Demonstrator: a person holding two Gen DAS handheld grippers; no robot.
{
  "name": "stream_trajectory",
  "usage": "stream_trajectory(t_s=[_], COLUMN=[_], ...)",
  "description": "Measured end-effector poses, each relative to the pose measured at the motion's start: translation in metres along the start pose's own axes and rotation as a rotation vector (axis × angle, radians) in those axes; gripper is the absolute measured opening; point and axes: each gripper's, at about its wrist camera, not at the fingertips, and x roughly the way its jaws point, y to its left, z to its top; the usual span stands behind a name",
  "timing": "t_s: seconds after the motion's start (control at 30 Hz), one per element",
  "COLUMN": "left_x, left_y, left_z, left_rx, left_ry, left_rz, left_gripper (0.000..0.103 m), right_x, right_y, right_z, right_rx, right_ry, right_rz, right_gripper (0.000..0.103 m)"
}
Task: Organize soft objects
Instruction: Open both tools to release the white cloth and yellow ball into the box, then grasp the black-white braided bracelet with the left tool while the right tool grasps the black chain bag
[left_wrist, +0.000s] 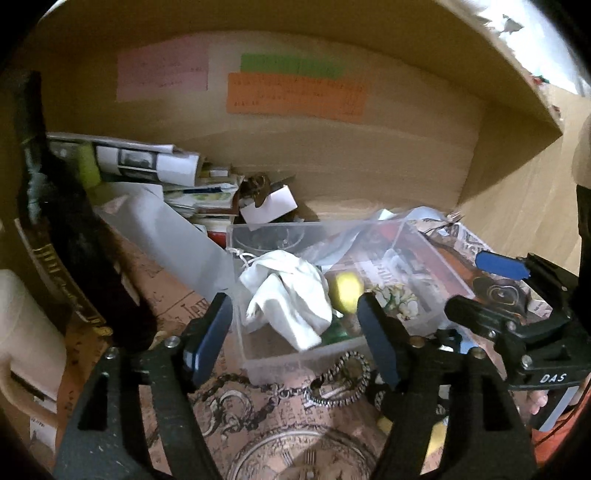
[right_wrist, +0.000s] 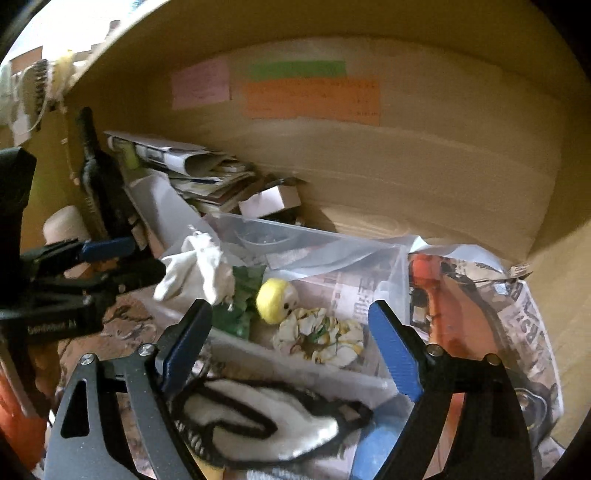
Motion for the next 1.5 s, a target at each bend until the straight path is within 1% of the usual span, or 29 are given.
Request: stream_trajectory(t_s=[0.1, 0.17, 0.2, 0.23, 0.37, 0.53, 0.6, 0.7, 0.8, 0.83, 0.97, 1.0, 1.07, 1.2, 1.27, 1.3, 1.4, 1.43, 1.47, 1.5], left_x=[-0.012, -0.016, -0.018, -0.02, -0.018, -0.008, -0.003, 0.008, 0.02, 0.024, 0.041, 0.043, 0.051, 0.066, 0.075, 0.077, 0.078, 0.079, 0.079, 0.08], left_y=[0.0, 0.001, 0.002, 0.002, 0.007, 0.01, 0.011, 0.008, 0.005, 0.004, -0.003, -0.005, -0.006, -0.009, -0.011, -0.013, -0.02, -0.022, -0.024, -0.026], left_z=[-0.008, -0.014, -0.018, -0.022, -0.041, -0.062, -0.066, -0.072, -0.074, -0.074, -0.073, -0.073, -0.072, -0.072, -0.074, -0.075, -0.076, -0.076, -0.077, -0.078], left_rx=[0.006, 0.01, 0.011, 0.011, 0.011, 0.01, 0.008, 0.002, 0.003, 0.004, 0.011, 0.007, 0.0, -0.008, -0.006, 0.001, 0.031, 0.042, 0.054, 0.064], left_ry=[-0.015, -0.015, -0.012, -0.006, 0.041, 0.108, 0.129, 0.161, 0.184, 0.19, 0.223, 0.231, 0.248, 0.283, 0.31, 0.317, 0.31, 0.31, 0.308, 0.307], left_rz=[0.01, 0.017, 0.022, 0.027, 0.039, 0.053, 0.051, 0.04, 0.028, 0.025, 0.016, 0.011, -0.001, -0.02, -0.023, -0.021, -0.012, -0.01, -0.003, 0.0], left_gripper=[0.077, 0.081, 0.081, 0.082, 0.082, 0.082, 0.082, 0.082, 0.081, 0.08, 0.063, 0.061, 0.055, 0.049, 0.042, 0.042, 0.04, 0.036, 0.032, 0.03], right_x=[-0.012, -0.019, -0.02, -0.019, -0.009, 0.015, 0.026, 0.03, 0.026, 0.023, 0.016, 0.014, 0.012, 0.016, 0.019, 0.021, 0.031, 0.034, 0.036, 0.039], right_y=[0.008, 0.014, 0.018, 0.02, 0.035, 0.043, 0.043, 0.036, 0.026, 0.023, 0.009, 0.004, -0.005, -0.021, -0.028, -0.03, -0.037, -0.039, -0.04, -0.042], right_z=[-0.009, -0.017, -0.02, -0.024, -0.04, -0.057, -0.062, -0.063, -0.063, -0.064, -0.064, -0.065, -0.067, -0.071, -0.073, -0.074, -0.08, -0.082, -0.083, -0.084], right_rx=[-0.012, -0.016, -0.018, -0.017, -0.033, -0.045, -0.049, -0.024, 0.017, 0.027, 0.054, 0.063, 0.085, 0.132, 0.145, 0.153, 0.175, 0.186, 0.192, 0.2], right_ry=[-0.016, -0.021, -0.022, -0.02, 0.033, 0.121, 0.153, 0.16, 0.147, 0.141, 0.129, 0.129, 0.135, 0.159, 0.172, 0.178, 0.212, 0.227, 0.234, 0.243], right_rz=[0.009, 0.023, 0.028, 0.032, 0.067, 0.064, 0.047, 0.03, 0.022, 0.015, -0.013, -0.019, -0.025, -0.018, -0.017, -0.015, -0.007, 0.001, 0.013, 0.032], right_gripper=[0.091, 0.098, 0.1, 0.1, 0.1, 0.1, 0.1, 0.1, 0.099, 0.099, 0.099, 0.099, 0.099, 0.099, 0.099, 0.099, 0.099, 0.099, 0.097, 0.091])
